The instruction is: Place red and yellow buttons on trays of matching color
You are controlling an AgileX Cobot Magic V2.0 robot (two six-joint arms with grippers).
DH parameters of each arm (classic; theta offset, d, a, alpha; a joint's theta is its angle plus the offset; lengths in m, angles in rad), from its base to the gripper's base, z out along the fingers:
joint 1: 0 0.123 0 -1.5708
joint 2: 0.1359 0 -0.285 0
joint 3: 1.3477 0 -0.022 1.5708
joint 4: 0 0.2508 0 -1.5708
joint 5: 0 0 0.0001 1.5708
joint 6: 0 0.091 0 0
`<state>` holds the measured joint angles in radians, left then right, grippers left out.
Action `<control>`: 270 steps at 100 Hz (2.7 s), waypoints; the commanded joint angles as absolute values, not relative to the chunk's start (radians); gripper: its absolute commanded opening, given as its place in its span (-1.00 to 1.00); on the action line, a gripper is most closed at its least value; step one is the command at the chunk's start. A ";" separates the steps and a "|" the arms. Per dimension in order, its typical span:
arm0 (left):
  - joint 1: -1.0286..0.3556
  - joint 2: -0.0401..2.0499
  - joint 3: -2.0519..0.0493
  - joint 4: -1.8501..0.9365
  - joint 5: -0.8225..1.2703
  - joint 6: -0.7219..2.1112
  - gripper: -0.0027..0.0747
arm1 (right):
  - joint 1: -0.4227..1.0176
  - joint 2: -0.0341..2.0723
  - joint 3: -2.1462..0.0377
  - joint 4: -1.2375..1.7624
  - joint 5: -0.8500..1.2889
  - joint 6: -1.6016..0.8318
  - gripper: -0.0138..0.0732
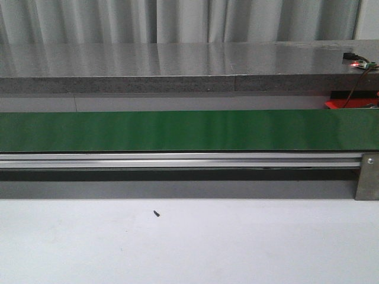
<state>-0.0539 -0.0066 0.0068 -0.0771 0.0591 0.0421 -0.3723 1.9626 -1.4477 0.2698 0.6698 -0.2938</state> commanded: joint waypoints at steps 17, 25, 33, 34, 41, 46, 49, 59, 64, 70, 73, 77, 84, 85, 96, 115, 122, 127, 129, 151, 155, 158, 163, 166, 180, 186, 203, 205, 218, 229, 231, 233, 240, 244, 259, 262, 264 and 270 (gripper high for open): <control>-0.053 -0.040 0.048 -0.077 -0.016 0.035 -0.98 | -0.377 1.913 -1.473 0.280 0.640 -0.293 0.24; -0.053 -0.040 0.048 -0.077 -0.016 0.035 -0.98 | -0.377 1.908 -1.473 0.280 0.641 -0.293 0.26; -0.053 -0.040 0.048 -0.077 -0.016 0.035 -0.98 | -0.377 1.904 -1.473 0.280 0.641 -0.293 0.26; -0.053 -0.040 0.048 -0.077 -0.016 0.035 -0.98 | -0.377 1.903 -1.473 0.280 0.641 -0.293 0.26; -0.053 -0.040 0.048 -0.077 -0.016 0.035 -0.98 | -0.377 1.897 -1.473 0.280 0.646 -0.293 0.26; -0.053 -0.040 0.048 -0.077 -0.016 0.035 -0.98 | -0.377 1.890 -1.473 0.280 0.652 -0.293 0.26; -0.053 -0.040 0.048 -0.077 -0.016 0.035 -0.98 | -0.377 1.886 -1.473 0.280 0.658 -0.293 0.26; -0.053 -0.040 0.048 -0.077 -0.016 0.035 -0.98 | -0.377 1.867 -1.472 0.280 0.672 -0.293 0.26; -0.053 -0.040 0.048 -0.077 -0.016 0.035 -0.98 | -0.377 1.853 -1.472 0.280 0.677 -0.293 0.26; -0.053 -0.040 0.048 -0.077 -0.016 0.035 -0.98 | -0.377 1.837 -1.471 0.280 0.686 -0.293 0.25; -0.053 -0.040 0.048 -0.077 -0.016 0.035 -0.98 | -0.377 1.828 -1.470 0.280 0.690 -0.293 0.24; -0.053 -0.040 0.048 -0.077 -0.016 0.035 -0.98 | -0.377 1.814 -1.464 0.280 0.692 -0.293 0.24; -0.053 -0.040 0.048 -0.077 -0.016 0.035 -0.98 | -0.376 1.784 -1.444 0.278 0.690 -0.294 0.24; -0.053 -0.040 0.048 -0.077 -0.016 0.035 -0.98 | -0.376 1.777 -1.442 0.278 0.690 -0.294 0.24; -0.053 -0.040 0.048 -0.077 -0.016 0.035 -0.98 | -0.372 1.721 -1.389 0.277 0.666 -0.294 0.17; -0.053 -0.040 0.048 -0.077 -0.016 0.035 -0.98 | -0.339 1.601 -1.288 0.277 0.618 -0.294 -0.51; -0.053 -0.040 0.048 -0.077 -0.016 0.035 -0.98 | -0.314 1.566 -1.262 0.277 0.610 -0.294 -0.80; -0.053 -0.040 0.048 -0.077 -0.016 0.035 -0.98 | -0.295 1.545 -1.248 0.277 0.611 -0.294 -0.83; -0.053 -0.040 0.048 -0.077 -0.016 0.035 -0.98 | -0.286 1.537 -1.241 0.277 0.611 -0.294 -0.82; -0.053 -0.040 0.048 -0.077 -0.016 0.035 -0.98 | -0.180 1.434 -1.139 0.286 0.536 -0.292 -0.82; -0.053 -0.040 0.048 -0.077 -0.016 0.035 -0.98 | -0.162 1.412 -1.114 0.294 0.513 -0.292 -0.82; -0.053 -0.040 0.048 -0.077 -0.016 0.035 -0.98 | -0.151 1.398 -1.089 0.297 0.501 -0.292 -0.82; -0.053 -0.040 0.048 -0.077 -0.016 0.035 -0.98 | -0.132 1.371 -1.051 0.308 0.472 -0.292 -0.82; -0.053 -0.040 0.048 -0.077 -0.016 0.035 -0.98 | -0.119 1.356 -1.029 0.309 0.452 -0.292 -0.82; -0.053 -0.040 0.048 -0.077 -0.016 0.035 -0.98 | -0.083 1.265 -0.919 0.316 0.351 -0.292 -0.82; -0.053 -0.040 0.048 -0.077 -0.016 0.035 -0.98 | -0.078 1.220 -0.881 0.316 0.326 -0.292 -0.82; -0.053 -0.040 0.048 -0.077 -0.016 0.035 -0.98 | -0.078 1.099 -0.771 0.320 0.256 -0.292 -0.82; -0.053 -0.040 0.048 -0.077 -0.016 0.035 -0.98 | -0.078 1.085 -0.760 0.320 0.250 -0.292 -0.82; -0.053 -0.040 0.048 -0.077 -0.016 0.035 -0.98 | -0.078 0.997 -0.694 0.320 0.204 -0.292 -0.82; -0.053 -0.040 0.048 -0.077 -0.016 0.035 -0.98 | -0.078 0.930 -0.631 0.317 0.151 -0.293 -0.82; -0.053 -0.040 0.048 -0.077 -0.016 0.035 -0.98 | -0.078 0.917 -0.619 0.317 0.143 -0.293 -0.82; -0.053 -0.040 0.048 -0.077 -0.016 0.035 -0.98 | -0.078 0.904 -0.607 0.317 0.137 -0.293 -0.82; -0.053 -0.040 0.048 -0.077 -0.016 0.035 -0.98 | -0.078 0.859 -0.572 0.318 0.129 -0.293 -0.82; -0.053 -0.040 0.048 -0.077 -0.016 0.035 -0.98 | -0.078 0.834 -0.554 0.321 0.125 -0.293 -0.82; -0.053 -0.040 0.048 -0.077 -0.016 0.035 -0.98 | -0.078 0.738 -0.488 0.321 0.095 -0.293 -0.82; -0.053 -0.040 0.048 -0.077 -0.016 0.035 -0.98 | -0.078 0.719 -0.478 0.321 0.093 -0.293 -0.82; -0.053 -0.040 0.048 -0.077 -0.016 0.035 -0.98 | -0.078 0.704 -0.471 0.321 0.091 -0.293 -0.82; -0.053 -0.040 0.048 -0.077 -0.016 0.035 -0.98 | -0.078 0.658 -0.449 0.321 0.091 -0.293 -0.82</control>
<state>-0.0539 -0.0066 0.0068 -0.0771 0.0591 0.0421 -0.0792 0.7141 -0.4452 0.3145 0.1721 -0.2898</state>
